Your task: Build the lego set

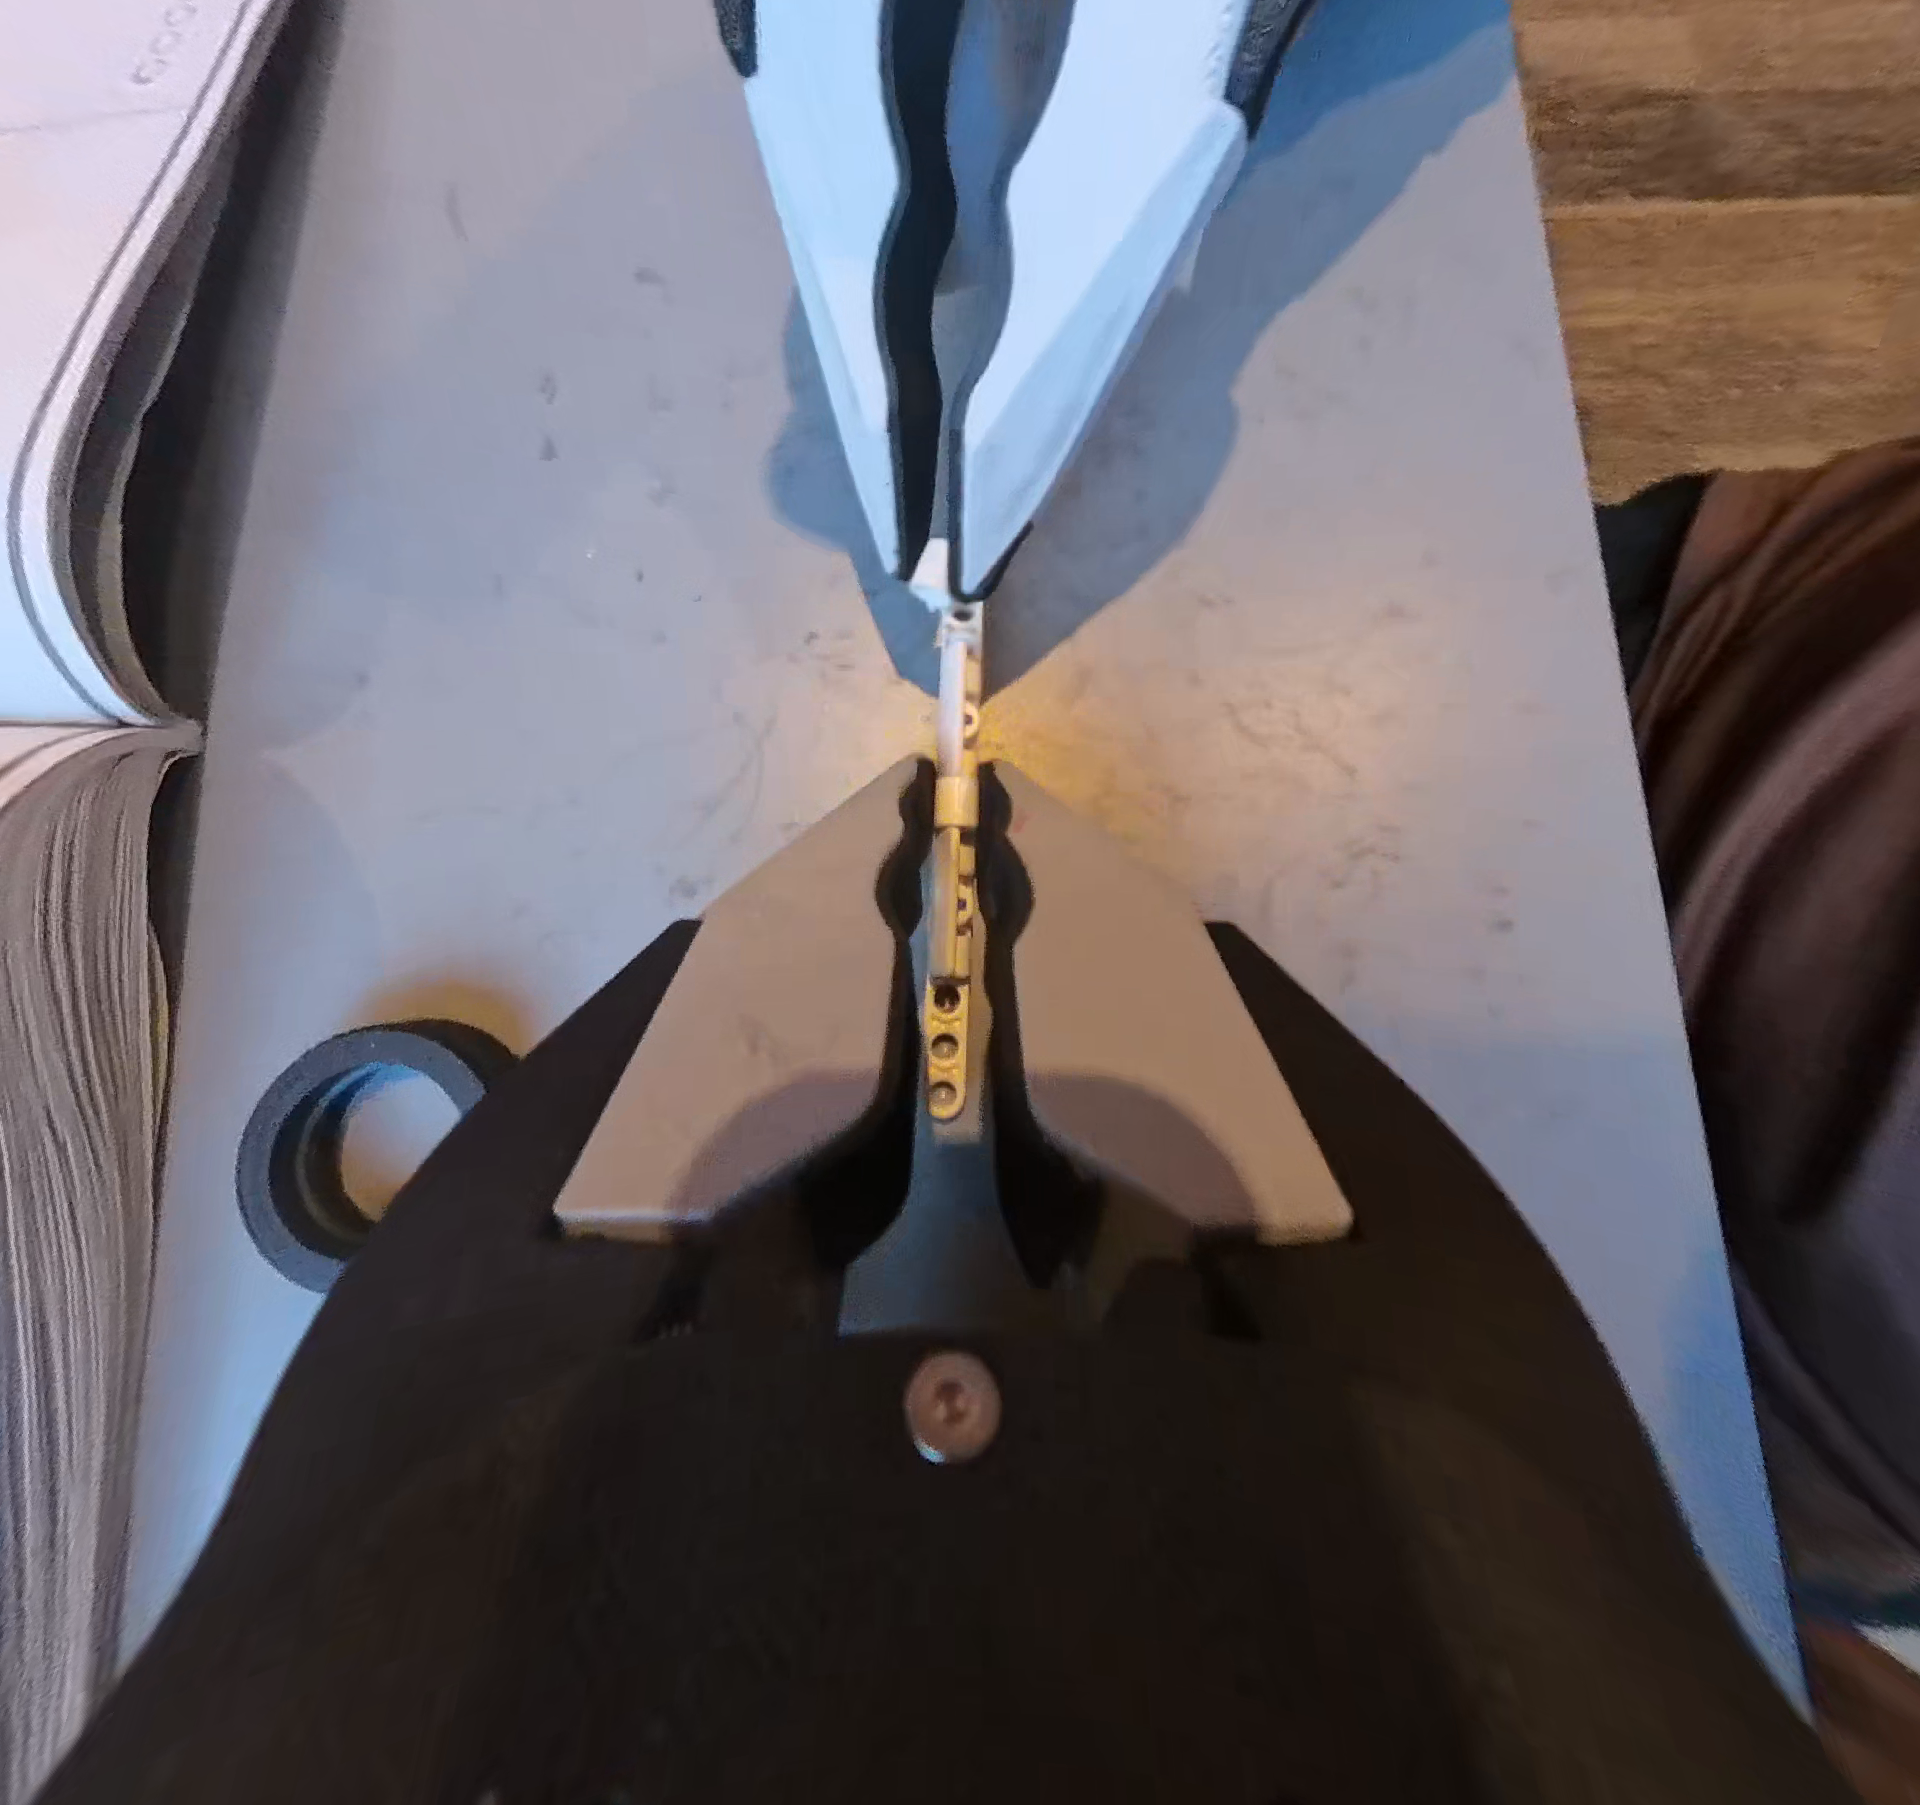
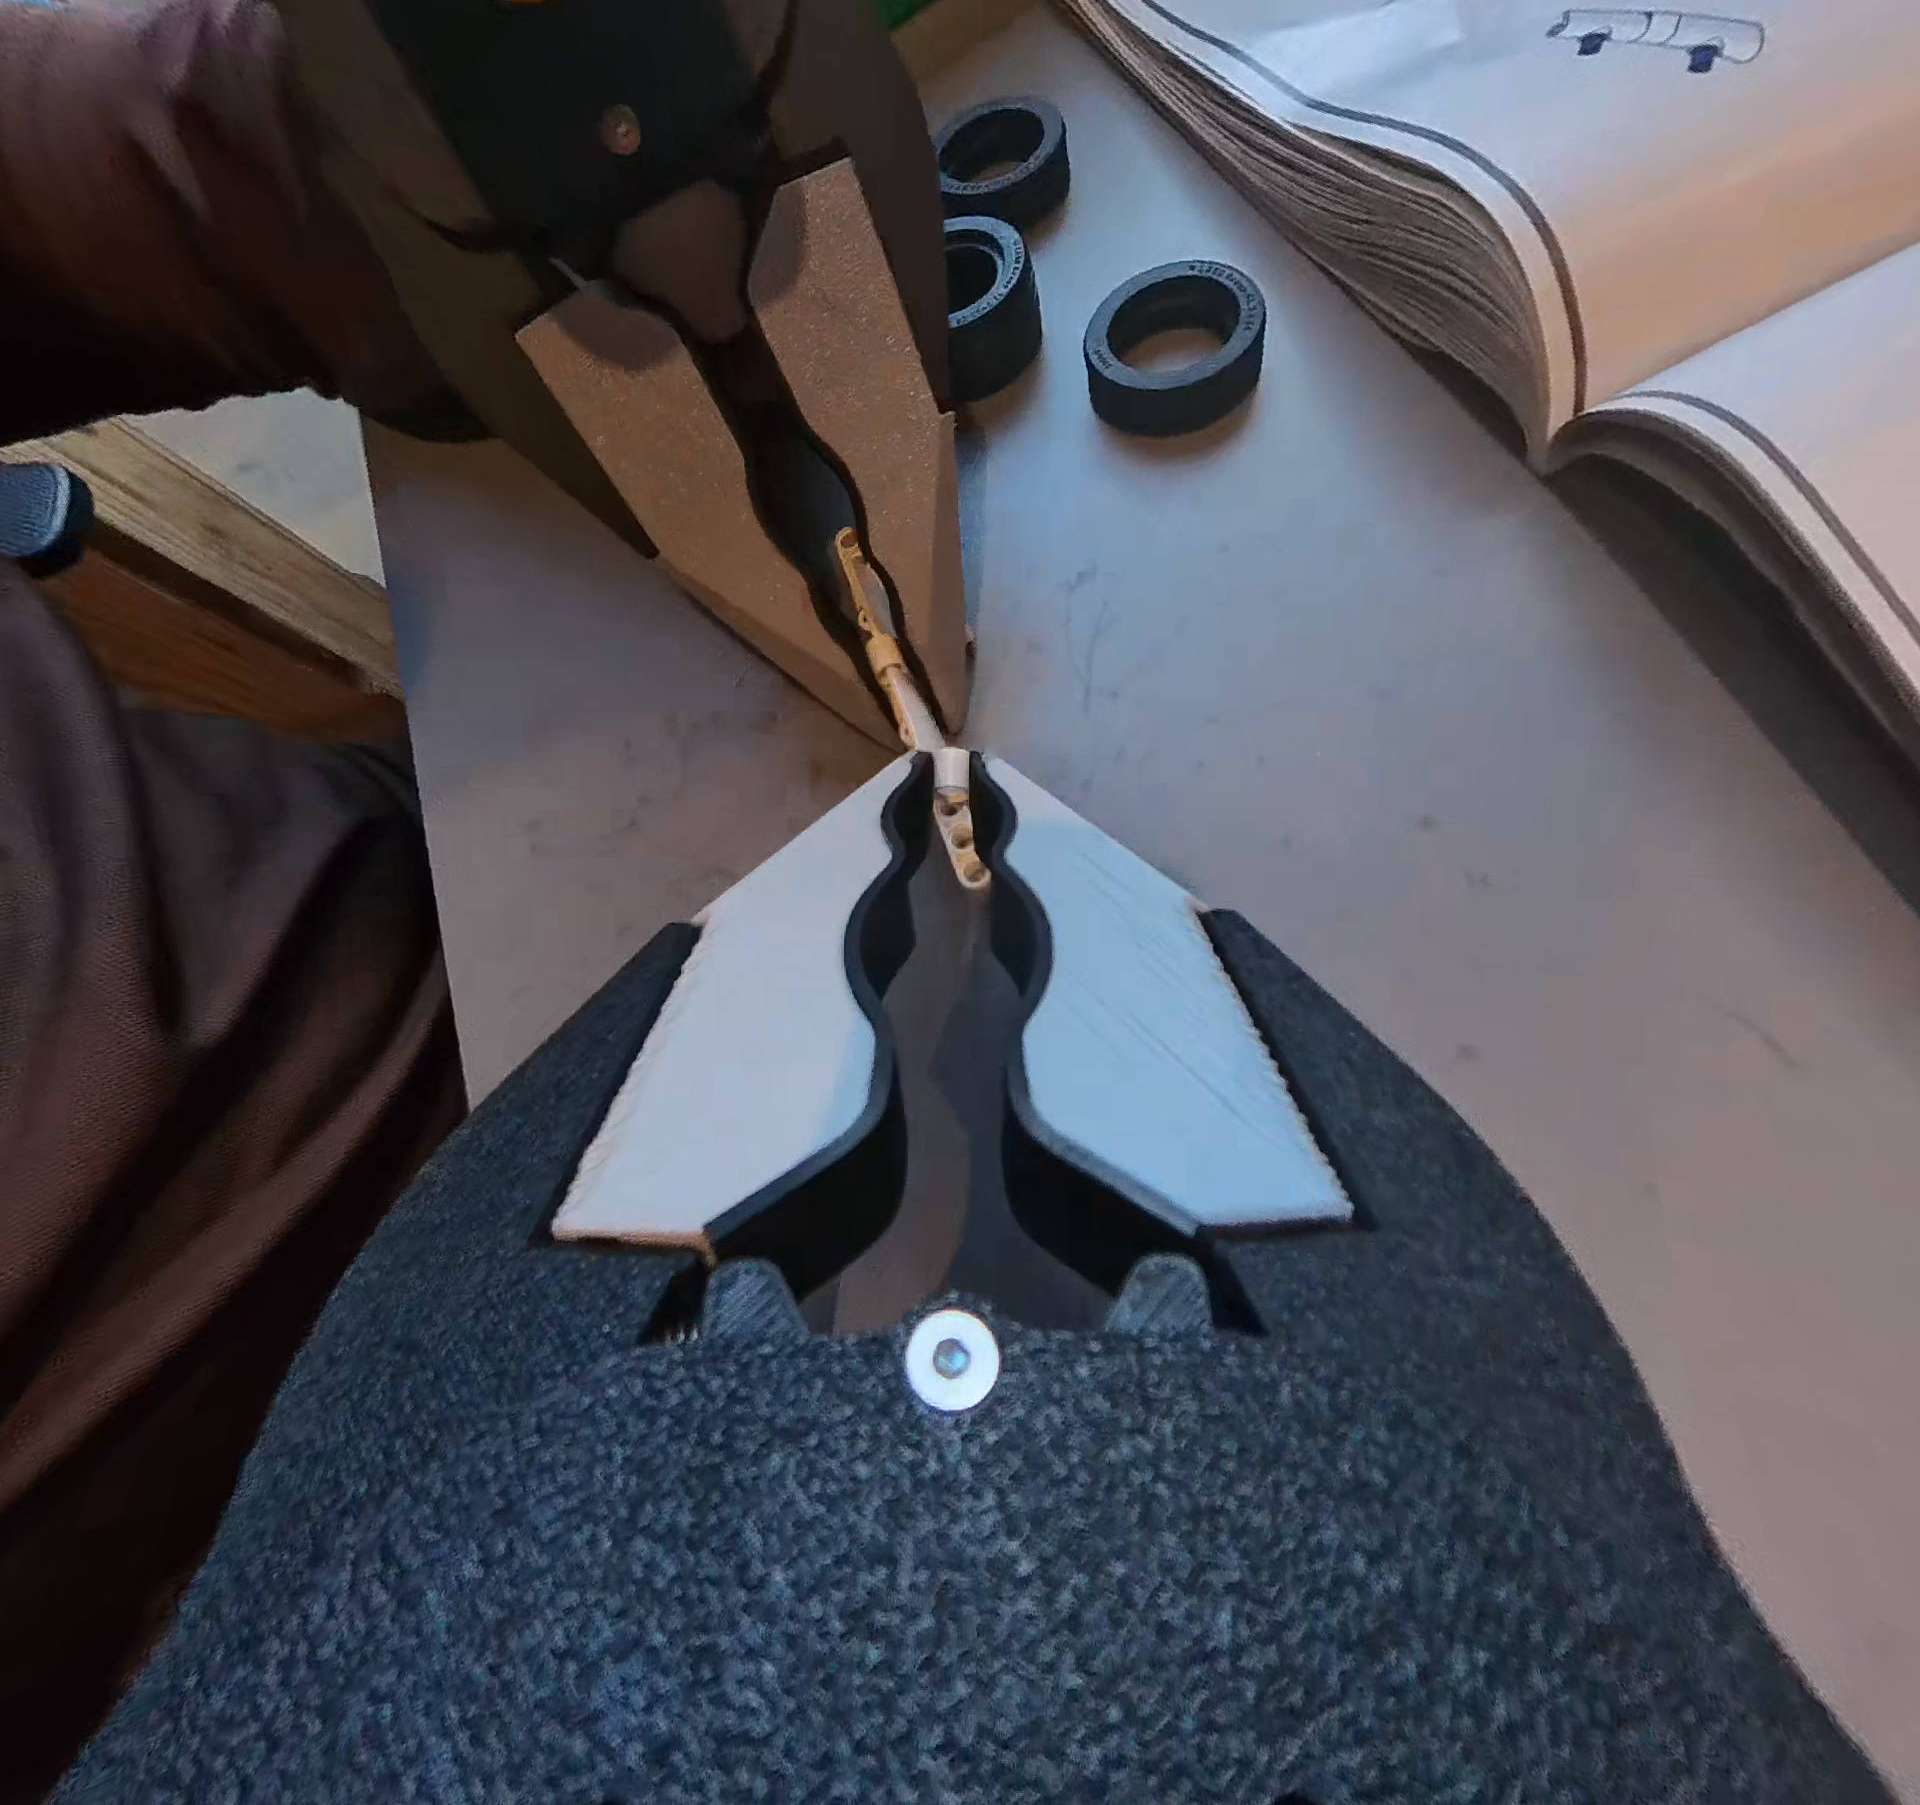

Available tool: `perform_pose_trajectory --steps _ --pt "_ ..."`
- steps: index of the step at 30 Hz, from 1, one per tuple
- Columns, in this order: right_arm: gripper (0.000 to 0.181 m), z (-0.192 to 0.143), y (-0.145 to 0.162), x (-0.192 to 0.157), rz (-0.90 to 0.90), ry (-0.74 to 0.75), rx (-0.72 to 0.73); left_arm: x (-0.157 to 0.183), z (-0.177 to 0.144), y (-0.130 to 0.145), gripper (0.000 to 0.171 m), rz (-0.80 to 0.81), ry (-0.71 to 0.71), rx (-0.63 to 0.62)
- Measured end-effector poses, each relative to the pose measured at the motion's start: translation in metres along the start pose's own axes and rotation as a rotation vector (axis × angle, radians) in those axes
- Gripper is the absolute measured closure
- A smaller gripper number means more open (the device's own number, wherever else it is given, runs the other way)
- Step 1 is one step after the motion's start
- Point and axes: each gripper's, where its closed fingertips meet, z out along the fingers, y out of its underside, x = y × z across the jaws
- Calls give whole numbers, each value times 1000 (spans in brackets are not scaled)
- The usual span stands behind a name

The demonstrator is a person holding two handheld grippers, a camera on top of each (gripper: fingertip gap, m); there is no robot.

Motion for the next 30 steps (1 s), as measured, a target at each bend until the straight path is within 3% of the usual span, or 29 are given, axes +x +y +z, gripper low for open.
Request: perform_pose_trajectory --steps 8,19,30 --pt "175 6 6 -3 43 -6 -29 1 1 -1 166 41 93 3" --pt "175 10 7 -14 -45 -14 -37 4 -3 3 166 67 113 18" --pt "175 12 5 -11 2 -24 -31 4 -3 4 166 71 107 28"
